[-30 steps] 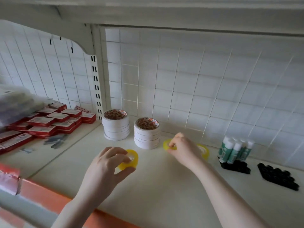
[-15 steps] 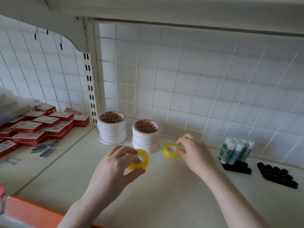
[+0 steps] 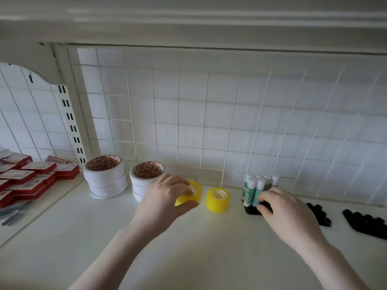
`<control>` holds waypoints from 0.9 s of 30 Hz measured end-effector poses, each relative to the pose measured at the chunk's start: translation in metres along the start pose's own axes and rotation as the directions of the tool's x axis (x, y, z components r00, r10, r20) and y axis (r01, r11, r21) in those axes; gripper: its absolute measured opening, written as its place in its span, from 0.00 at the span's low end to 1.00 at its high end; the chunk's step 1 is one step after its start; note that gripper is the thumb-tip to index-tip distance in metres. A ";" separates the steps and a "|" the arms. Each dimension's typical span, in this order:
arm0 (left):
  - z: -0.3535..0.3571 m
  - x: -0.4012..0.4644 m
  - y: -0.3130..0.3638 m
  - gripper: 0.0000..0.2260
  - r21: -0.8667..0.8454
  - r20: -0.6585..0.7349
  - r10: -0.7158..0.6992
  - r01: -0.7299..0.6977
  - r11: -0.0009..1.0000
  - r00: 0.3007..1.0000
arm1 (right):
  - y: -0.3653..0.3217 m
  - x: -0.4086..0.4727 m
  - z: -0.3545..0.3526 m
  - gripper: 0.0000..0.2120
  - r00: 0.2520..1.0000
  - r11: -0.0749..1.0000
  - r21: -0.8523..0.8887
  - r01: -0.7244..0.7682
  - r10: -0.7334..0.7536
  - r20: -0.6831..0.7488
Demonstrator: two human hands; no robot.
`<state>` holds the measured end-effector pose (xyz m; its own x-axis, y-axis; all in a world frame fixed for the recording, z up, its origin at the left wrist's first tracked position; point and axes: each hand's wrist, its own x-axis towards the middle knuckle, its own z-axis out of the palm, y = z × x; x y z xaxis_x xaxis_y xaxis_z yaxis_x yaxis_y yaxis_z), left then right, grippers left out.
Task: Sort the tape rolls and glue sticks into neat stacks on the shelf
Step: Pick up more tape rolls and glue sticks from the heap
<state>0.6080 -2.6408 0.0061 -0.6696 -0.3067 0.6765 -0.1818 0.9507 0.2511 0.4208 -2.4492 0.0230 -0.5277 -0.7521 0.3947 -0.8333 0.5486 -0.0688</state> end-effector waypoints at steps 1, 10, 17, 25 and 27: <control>0.007 0.005 0.003 0.16 0.004 0.012 -0.001 0.001 1.000 1.000 | 0.008 -0.003 -0.001 0.09 1.000 1.000 -0.005 -0.009 0.009 0.009; 0.056 0.037 0.027 0.10 -0.083 0.195 -0.176 0.195 0.977 0.965 | 0.044 -0.028 0.012 0.11 0.995 0.997 0.040 -0.064 0.061 0.079; 0.073 0.042 0.027 0.10 -0.068 0.279 -0.281 0.310 0.948 0.918 | 0.051 -0.028 0.018 0.08 0.989 0.983 0.127 -0.133 0.123 0.085; 0.073 0.040 0.028 0.24 -0.089 0.328 -0.323 0.369 0.925 0.888 | 0.049 -0.025 0.016 0.10 0.982 0.969 0.171 -0.176 0.162 0.093; 0.074 0.039 0.027 0.29 -0.083 0.365 -0.310 0.362 0.928 0.878 | 0.049 -0.026 0.017 0.10 0.983 0.971 0.167 -0.172 0.157 0.097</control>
<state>0.5235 -2.6238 -0.0115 -0.7943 -0.5475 0.2635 -0.3518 0.7679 0.5353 0.3904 -2.4088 -0.0057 -0.6657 -0.6884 0.2881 -0.7458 0.6007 -0.2881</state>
